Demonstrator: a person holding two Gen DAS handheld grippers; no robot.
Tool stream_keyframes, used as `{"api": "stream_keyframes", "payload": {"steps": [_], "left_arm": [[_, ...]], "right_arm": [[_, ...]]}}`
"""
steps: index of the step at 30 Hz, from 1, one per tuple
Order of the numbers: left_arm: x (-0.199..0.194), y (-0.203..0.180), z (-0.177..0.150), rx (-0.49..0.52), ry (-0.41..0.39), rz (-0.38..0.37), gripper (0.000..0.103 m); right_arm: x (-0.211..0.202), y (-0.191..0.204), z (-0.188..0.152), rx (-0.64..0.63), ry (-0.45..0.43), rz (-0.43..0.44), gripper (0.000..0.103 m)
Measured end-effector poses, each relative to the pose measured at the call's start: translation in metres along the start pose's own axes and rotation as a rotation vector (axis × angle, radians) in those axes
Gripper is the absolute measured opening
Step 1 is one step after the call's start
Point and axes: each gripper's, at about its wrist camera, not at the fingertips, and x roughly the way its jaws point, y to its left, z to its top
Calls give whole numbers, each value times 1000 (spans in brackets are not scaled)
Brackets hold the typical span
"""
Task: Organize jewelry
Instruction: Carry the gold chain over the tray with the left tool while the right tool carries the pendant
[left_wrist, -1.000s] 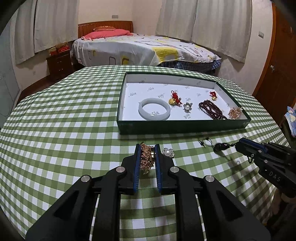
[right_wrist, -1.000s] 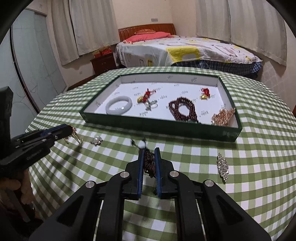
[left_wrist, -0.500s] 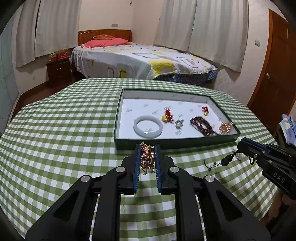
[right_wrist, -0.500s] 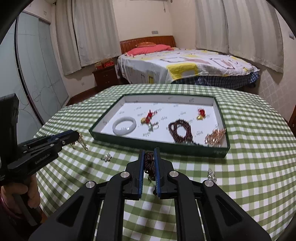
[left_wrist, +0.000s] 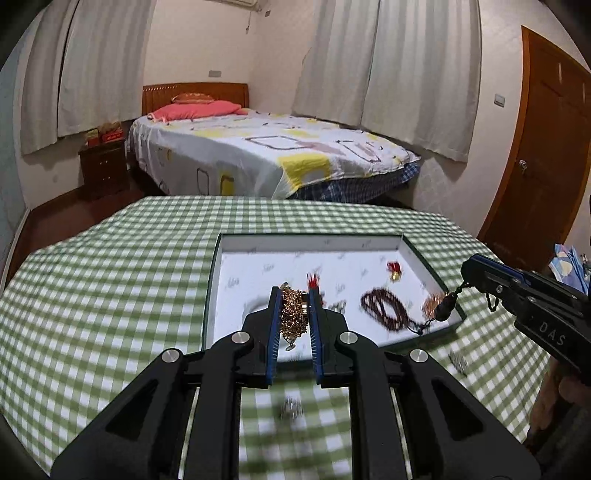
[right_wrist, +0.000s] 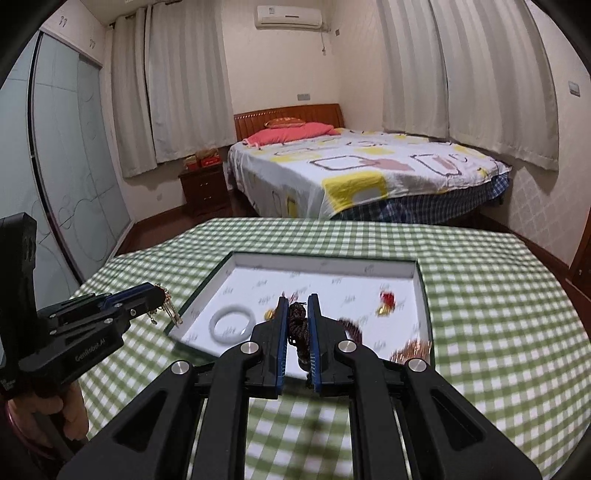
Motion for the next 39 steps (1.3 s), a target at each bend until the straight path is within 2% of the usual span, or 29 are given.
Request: {"api": "stream_keyframes", "payload": {"steps": [6,12,23,29,39], "left_arm": [[39,1,24,3,-1,2,14],[80,7,39,-1,13,17,14],[162,20,42,-10,147,38,14],[185,26,37,-28,220,52,14],[196,27,38,-21,280,72,15]], "right_arm": [[30,-13,20,6,-14,-23,11],[65,-26,27,12,5,-43,11],[133,-46,18,25,124,-71,11],[152,-52,16,32,181,-82,11],[166,-53,16,37,234,-93,11]]}}
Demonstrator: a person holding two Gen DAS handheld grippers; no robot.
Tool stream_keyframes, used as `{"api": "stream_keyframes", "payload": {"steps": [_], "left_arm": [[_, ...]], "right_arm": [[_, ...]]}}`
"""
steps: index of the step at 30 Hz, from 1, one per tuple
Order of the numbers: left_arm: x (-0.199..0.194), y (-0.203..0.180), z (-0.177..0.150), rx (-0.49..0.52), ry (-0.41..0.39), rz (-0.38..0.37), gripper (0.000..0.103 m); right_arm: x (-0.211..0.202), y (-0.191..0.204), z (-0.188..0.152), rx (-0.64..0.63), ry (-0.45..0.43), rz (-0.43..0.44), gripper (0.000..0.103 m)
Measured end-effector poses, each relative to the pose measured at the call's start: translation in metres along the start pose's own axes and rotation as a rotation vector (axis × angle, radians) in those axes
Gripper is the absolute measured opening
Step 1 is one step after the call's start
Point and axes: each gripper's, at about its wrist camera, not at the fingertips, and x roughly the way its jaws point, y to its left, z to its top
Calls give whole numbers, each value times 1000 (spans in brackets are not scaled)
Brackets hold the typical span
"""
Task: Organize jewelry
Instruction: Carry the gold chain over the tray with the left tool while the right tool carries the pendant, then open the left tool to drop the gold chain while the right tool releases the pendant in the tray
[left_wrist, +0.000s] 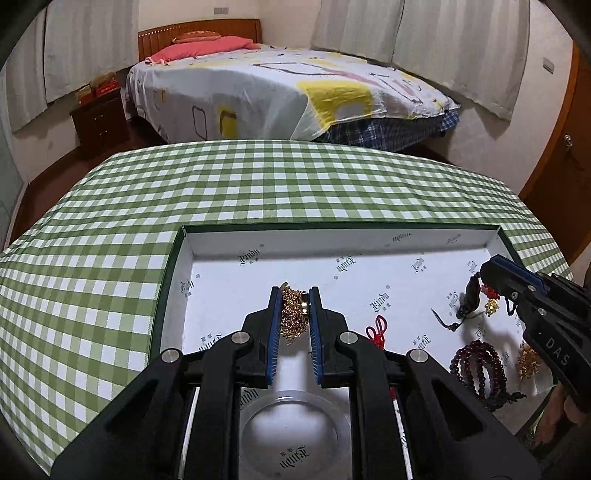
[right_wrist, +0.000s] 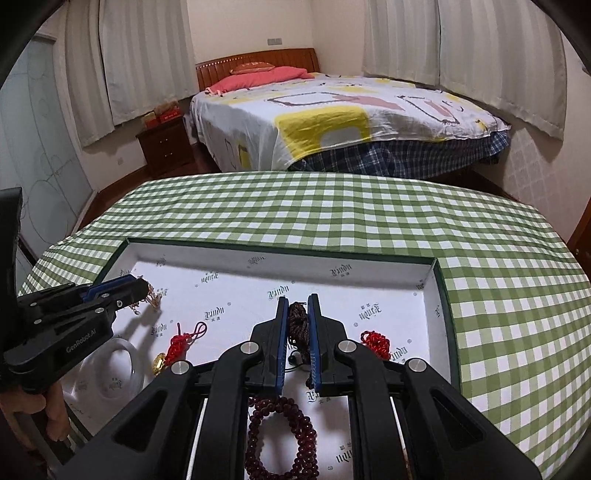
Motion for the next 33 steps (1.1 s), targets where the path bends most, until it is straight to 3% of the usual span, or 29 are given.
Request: {"api": "stream_keyframes", "payload": {"steps": [22,24,25,27,33], "left_arm": [[8,1,2,-10,44,4,15],[8,1,2,-10,44,2,15],[8,1,2,-11,42,1,16],[7,1,1,-14,42,-1,17],[4,2,1,-22,24,1,39]], "right_arm": [[10,1,0,8,43,11,14],[10,0,0,14,42,12,23],[9,-1,-1,18,38,11,33],[6,-1,0,21,26,10,36],[8,-1,0,19,27,9,37]]}}
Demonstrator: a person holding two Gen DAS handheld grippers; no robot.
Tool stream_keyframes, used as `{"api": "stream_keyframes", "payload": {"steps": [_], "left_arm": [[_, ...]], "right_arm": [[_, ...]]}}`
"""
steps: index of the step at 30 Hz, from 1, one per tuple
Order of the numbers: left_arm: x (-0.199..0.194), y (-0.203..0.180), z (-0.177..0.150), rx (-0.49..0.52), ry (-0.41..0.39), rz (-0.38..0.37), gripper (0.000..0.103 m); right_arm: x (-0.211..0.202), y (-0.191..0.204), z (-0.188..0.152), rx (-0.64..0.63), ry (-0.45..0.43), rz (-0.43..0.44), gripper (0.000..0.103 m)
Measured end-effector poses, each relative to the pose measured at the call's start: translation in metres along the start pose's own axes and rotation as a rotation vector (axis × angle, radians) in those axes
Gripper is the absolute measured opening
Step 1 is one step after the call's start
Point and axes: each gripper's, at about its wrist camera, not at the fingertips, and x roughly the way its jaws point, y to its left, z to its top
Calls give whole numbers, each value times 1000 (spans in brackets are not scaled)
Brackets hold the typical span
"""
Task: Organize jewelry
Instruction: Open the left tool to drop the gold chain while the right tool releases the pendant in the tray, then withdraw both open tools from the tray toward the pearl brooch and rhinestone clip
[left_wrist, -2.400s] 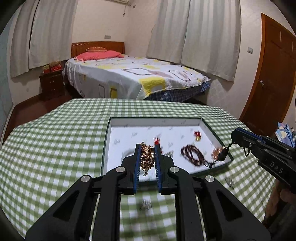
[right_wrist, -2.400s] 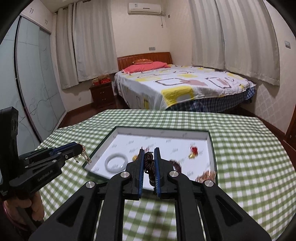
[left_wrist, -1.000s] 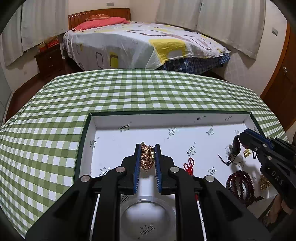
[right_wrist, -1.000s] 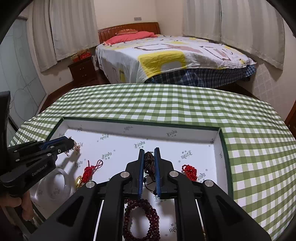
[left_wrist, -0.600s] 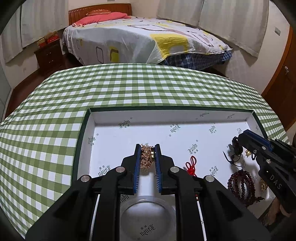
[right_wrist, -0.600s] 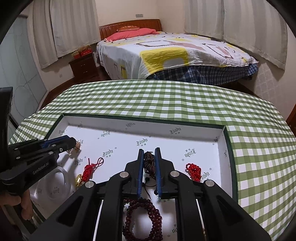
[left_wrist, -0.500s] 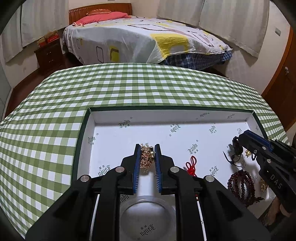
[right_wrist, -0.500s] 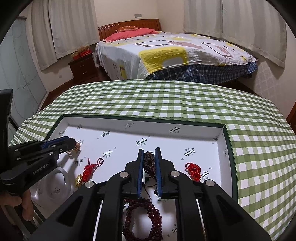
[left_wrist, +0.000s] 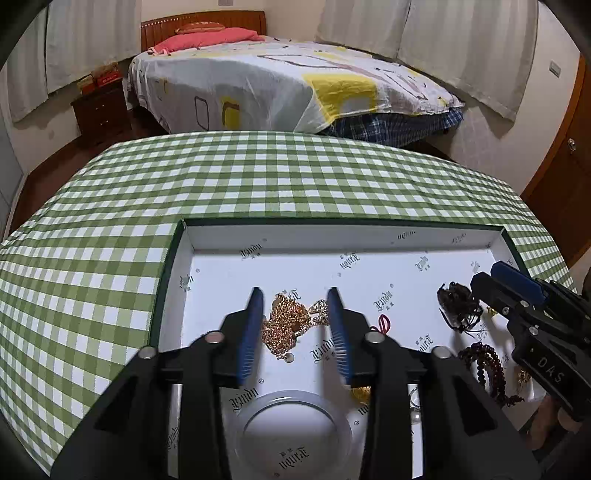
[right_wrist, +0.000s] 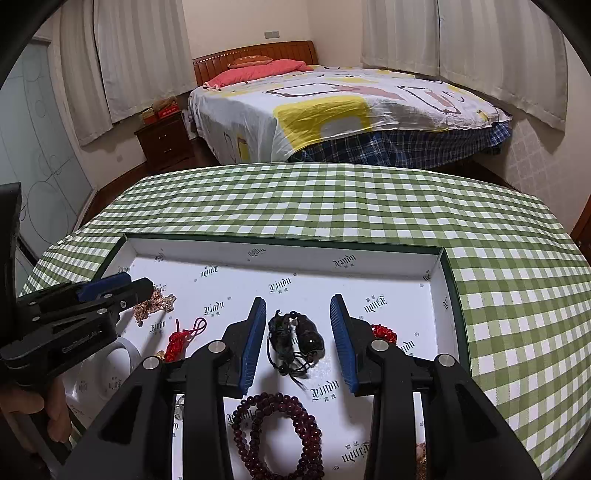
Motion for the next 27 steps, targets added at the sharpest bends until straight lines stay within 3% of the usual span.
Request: {"api": "stream_keyframes", "payload": {"steps": [5,8,13,18,23,27], "left_arm": [[-5,-4,-1,13,-23,1,54],[-10,-5,-1,28,-45,11,66],[-17,-12,-3,53,-76,27,78],[-25,-17,-5,71,-107,46,81],[-39,-18,-7,62,-154,75,91],[-48,-15,-8,45,-159,70,92]], "right_arm": [[0,0,0,0,-5,-1,37],[-3,-1,-1,5,-17,-1,47],[-8,1,-2,6,-41,-2,54],[-16,2,-2,1,-70,-10,64],[-28,2,-2,0,-106,-26,76],[-40,0,-6,10,-125,-40,78]]}}
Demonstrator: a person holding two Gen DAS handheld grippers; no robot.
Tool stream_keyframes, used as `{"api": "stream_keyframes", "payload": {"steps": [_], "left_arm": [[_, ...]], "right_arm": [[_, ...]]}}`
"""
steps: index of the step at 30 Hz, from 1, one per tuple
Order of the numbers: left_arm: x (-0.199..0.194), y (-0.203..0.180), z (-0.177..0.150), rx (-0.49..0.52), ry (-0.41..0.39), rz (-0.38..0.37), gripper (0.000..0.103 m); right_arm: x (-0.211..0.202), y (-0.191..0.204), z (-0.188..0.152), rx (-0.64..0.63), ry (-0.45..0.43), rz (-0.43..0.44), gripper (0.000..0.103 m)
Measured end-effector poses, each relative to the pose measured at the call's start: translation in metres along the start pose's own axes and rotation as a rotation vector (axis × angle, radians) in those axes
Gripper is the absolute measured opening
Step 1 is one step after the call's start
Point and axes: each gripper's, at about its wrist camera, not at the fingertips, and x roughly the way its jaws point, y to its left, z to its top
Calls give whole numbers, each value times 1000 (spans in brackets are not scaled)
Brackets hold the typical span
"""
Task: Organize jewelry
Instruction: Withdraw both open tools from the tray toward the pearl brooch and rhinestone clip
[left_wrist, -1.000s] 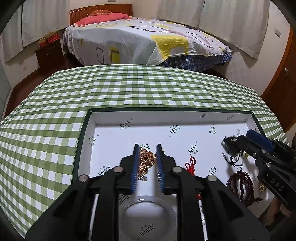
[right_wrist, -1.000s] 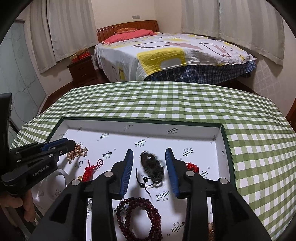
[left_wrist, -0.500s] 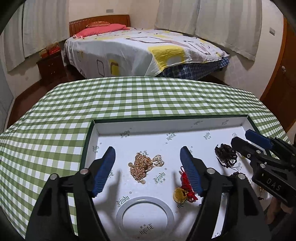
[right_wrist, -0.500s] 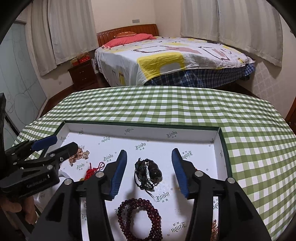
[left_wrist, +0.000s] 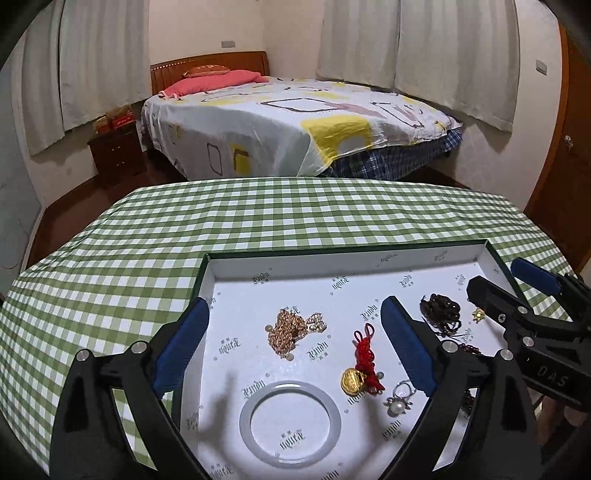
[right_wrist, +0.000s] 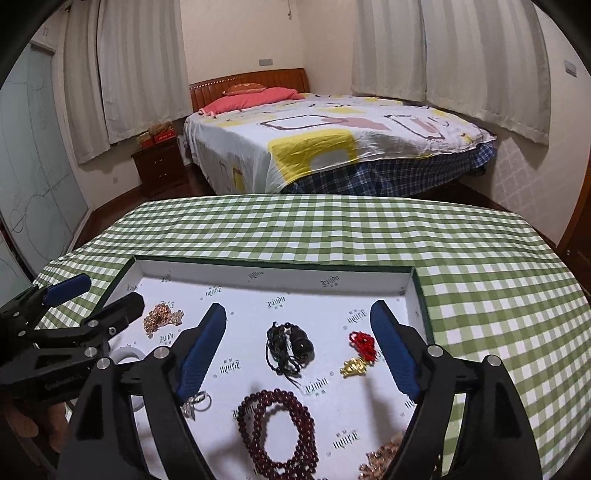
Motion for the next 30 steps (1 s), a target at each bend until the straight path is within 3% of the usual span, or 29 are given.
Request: {"api": "stream_keyframes", "payload": {"steps": [15,25,30], "left_arm": [[-68,11,-27,-55,-51,4,93],[-117,16,-70,-81,-101,30,93],[-126,12,-98,-64,-80,34,93]], "right_arm": [[-63,0,-28,7,-43,-12,78],[-102,4,-63,-13,-37,-7,78],[-113,0,-87,-9,-14,-5,78]]}}
